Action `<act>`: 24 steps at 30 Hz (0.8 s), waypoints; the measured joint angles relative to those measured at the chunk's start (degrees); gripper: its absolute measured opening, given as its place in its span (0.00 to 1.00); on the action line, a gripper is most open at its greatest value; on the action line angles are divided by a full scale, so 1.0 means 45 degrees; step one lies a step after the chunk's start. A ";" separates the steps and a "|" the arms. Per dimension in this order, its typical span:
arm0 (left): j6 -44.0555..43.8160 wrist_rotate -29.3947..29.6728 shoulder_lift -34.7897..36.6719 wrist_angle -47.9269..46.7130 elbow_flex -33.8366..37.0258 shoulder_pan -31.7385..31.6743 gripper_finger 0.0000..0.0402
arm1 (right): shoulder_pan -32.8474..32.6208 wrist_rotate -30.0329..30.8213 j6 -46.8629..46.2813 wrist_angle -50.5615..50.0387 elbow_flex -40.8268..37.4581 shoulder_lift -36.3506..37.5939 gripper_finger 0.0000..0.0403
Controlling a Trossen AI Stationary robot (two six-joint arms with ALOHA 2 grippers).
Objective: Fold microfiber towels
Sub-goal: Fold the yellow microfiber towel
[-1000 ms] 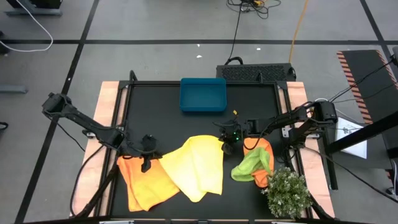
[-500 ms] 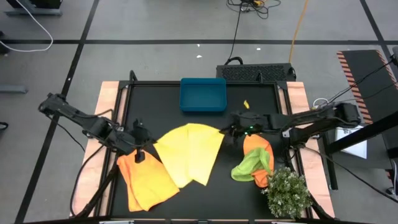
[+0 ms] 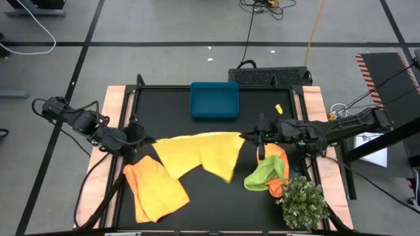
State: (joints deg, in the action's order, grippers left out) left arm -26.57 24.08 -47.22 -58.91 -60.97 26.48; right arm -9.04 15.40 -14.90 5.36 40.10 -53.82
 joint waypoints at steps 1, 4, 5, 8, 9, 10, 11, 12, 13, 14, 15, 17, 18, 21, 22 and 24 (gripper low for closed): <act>-0.0375 -0.0005 0.0000 0.0000 0.0000 0.0028 0.01 | -0.0086 0.0257 -0.0002 -0.0070 0.0000 0.0097 0.00; -0.0717 -0.0199 -0.0160 -0.0037 0.0063 0.0321 0.01 | -0.0340 0.0295 -0.0004 -0.0075 0.0000 0.0120 0.00; -0.0711 -0.0316 -0.0276 -0.0075 0.0070 0.0417 0.01 | -0.0422 0.0285 -0.0052 -0.0109 0.0000 0.0099 0.00; -0.0837 -0.0653 -0.0633 -0.0009 0.0073 0.0596 0.01 | -0.0660 0.0223 -0.0344 -0.0124 0.0000 -0.0092 0.00; -0.0844 -0.0746 -0.0726 0.0060 0.0073 0.0651 0.01 | -0.0773 0.0219 -0.0444 -0.0169 0.0000 -0.0169 0.00; -0.0842 -0.0770 -0.0815 0.0108 0.0073 0.0684 0.01 | -0.0883 0.0220 -0.0514 -0.0146 0.0000 -0.0240 0.00; -0.0840 -0.0771 -0.0869 0.0100 0.0068 0.0727 0.01 | -0.0990 0.0204 -0.0543 -0.0124 0.0007 -0.0283 0.00; -0.0818 -0.0772 -0.0914 0.0042 0.0027 0.0729 0.01 | -0.1092 0.0195 -0.0549 -0.0210 0.0054 -0.0315 0.00; -0.0780 -0.0782 -0.0952 0.0031 -0.0075 0.0729 0.01 | -0.1212 0.0185 -0.0544 -0.0285 0.0141 -0.0335 0.00; -0.0753 -0.0778 -0.0962 0.0063 -0.0222 0.0729 0.01 | -0.1335 0.0190 -0.0538 -0.0241 0.0226 -0.0343 0.00; -0.0746 -0.0777 -0.0957 0.0068 -0.0381 0.0729 0.01 | -0.1437 0.0190 -0.0520 -0.0240 0.0354 -0.0345 0.00; -0.0707 -0.0782 -0.0953 0.0054 -0.0824 0.0729 0.01 | -0.1646 0.0197 -0.0385 -0.0194 0.0690 -0.0341 0.00; -0.0642 -0.0783 -0.0957 0.0063 -0.1086 0.0729 0.01 | -0.1778 0.0199 -0.0235 -0.0203 0.0886 -0.0341 0.00; -0.0403 -0.0787 -0.0947 0.0073 -0.1944 0.0901 0.01 | -0.2227 0.0237 0.0267 -0.0161 0.1536 -0.0341 0.00; -0.0349 -0.0786 -0.0942 0.0073 -0.2199 0.0987 0.01 | -0.2342 0.0277 0.0375 -0.0144 0.1715 -0.0338 0.00; -0.0369 -0.0804 -0.0947 0.0112 -0.2638 0.1168 0.01 | -0.2596 0.0555 0.0466 -0.0136 0.1955 -0.0351 0.00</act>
State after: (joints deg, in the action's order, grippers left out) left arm -28.23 20.46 -51.48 -58.41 -72.84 31.73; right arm -20.72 17.89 -12.80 4.75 48.89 -55.40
